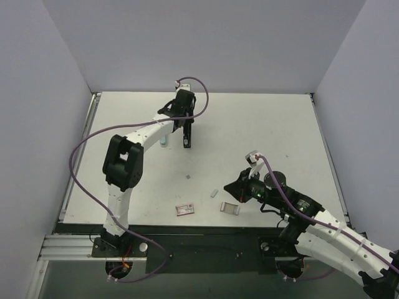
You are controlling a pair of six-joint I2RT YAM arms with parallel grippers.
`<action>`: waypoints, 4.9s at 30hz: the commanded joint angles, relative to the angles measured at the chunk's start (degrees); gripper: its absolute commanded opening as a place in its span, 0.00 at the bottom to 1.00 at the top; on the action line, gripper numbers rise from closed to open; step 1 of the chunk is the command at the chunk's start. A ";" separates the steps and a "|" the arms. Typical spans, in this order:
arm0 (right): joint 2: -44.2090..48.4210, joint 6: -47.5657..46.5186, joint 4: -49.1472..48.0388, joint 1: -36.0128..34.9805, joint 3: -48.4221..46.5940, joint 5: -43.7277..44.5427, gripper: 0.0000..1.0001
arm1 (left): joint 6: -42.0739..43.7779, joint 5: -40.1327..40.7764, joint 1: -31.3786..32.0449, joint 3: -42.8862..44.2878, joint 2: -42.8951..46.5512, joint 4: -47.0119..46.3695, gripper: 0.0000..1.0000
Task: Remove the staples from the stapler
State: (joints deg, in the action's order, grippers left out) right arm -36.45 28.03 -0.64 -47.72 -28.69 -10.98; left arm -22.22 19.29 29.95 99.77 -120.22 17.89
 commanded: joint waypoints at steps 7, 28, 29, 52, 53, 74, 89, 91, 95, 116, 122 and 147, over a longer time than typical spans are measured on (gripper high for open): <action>-1.35 1.59 -5.86 -0.53 3.81 -1.85 0.00 | -0.02 5.32 -2.36 16.15 -10.38 4.96 0.00; -1.35 1.94 -3.66 -0.44 3.03 0.61 0.26 | 0.68 -0.13 -4.29 17.66 -11.71 7.69 0.85; -1.35 1.85 -3.40 -0.44 2.68 0.61 0.28 | 0.60 -0.39 -4.29 17.39 -11.18 7.51 0.85; -10.13 0.79 8.11 -0.18 -3.56 8.26 0.47 | 3.32 1.19 10.47 -32.24 32.84 -13.58 0.85; -11.18 1.93 8.12 -0.35 -3.66 8.26 0.47 | 2.63 1.10 11.69 -33.57 33.99 -14.19 0.85; -35.52 27.94 -1.81 -6.50 -6.38 24.60 0.53 | -6.96 -9.61 20.93 -56.61 70.10 -6.65 0.84; -48.01 37.71 -0.77 -8.17 -12.79 26.89 0.54 | -9.16 -15.77 21.20 -61.18 83.39 -1.90 0.84; -49.24 38.41 0.02 -8.43 -13.58 26.80 0.54 | -8.99 -15.51 21.20 -61.44 84.53 -1.37 0.84; -49.78 40.25 0.47 -9.23 -13.68 28.21 0.54 | -8.55 -15.42 21.20 -61.62 85.77 -0.58 0.84; -51.00 41.32 4.95 -10.46 -14.73 32.51 0.52 | -8.46 -16.56 21.20 -62.94 84.10 -2.42 0.85; -52.58 40.79 5.83 -10.20 -15.78 32.34 0.50 | -8.19 -17.27 21.20 -62.85 82.87 -3.39 0.85; -64.89 29.45 10.22 -11.34 -24.05 29.53 0.31 | -8.19 -16.13 21.11 -63.82 85.94 -0.14 0.85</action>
State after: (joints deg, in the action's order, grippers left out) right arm -98.28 60.40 6.50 -57.98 -52.93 19.68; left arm -30.85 2.66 50.92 35.99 -35.66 17.96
